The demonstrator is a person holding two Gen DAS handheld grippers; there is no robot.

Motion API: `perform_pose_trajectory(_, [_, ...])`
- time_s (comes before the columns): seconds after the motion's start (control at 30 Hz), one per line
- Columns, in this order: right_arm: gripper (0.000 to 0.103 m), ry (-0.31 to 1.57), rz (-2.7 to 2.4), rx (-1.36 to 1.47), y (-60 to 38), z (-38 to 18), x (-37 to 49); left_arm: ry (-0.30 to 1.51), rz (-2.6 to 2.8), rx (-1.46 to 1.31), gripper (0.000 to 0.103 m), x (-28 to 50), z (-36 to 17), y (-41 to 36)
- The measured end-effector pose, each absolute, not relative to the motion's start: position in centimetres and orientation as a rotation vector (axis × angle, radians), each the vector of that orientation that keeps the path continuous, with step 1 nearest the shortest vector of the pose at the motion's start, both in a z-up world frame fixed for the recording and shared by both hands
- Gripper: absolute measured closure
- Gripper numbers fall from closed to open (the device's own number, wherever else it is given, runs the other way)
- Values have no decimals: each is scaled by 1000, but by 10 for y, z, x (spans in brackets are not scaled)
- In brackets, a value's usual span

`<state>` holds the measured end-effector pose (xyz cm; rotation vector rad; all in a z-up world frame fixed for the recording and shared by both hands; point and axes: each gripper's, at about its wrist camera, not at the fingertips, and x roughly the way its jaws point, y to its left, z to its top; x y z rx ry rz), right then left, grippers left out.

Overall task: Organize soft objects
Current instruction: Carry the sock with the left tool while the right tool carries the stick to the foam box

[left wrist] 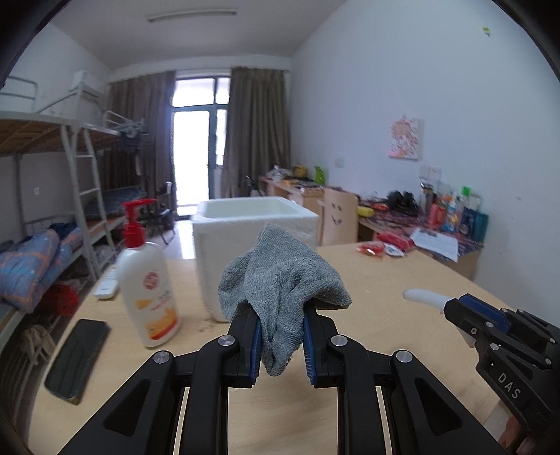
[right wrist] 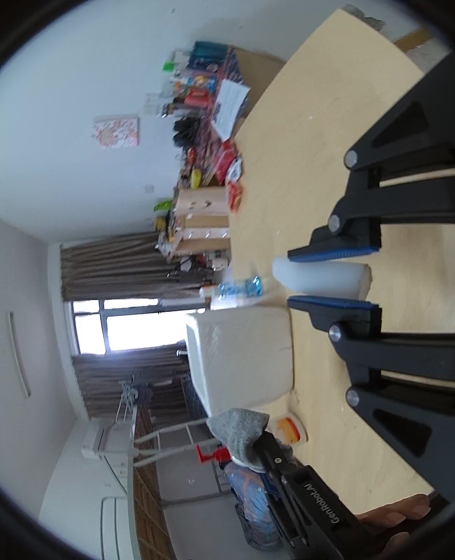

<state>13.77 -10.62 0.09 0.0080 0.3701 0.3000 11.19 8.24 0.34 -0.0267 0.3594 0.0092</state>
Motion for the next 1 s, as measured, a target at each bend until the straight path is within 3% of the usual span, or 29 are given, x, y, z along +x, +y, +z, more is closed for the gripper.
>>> perform_pose_trajectory(1.0, [80, 320, 526, -73, -41, 17, 137, 375, 110, -61, 82, 94, 3, 117])
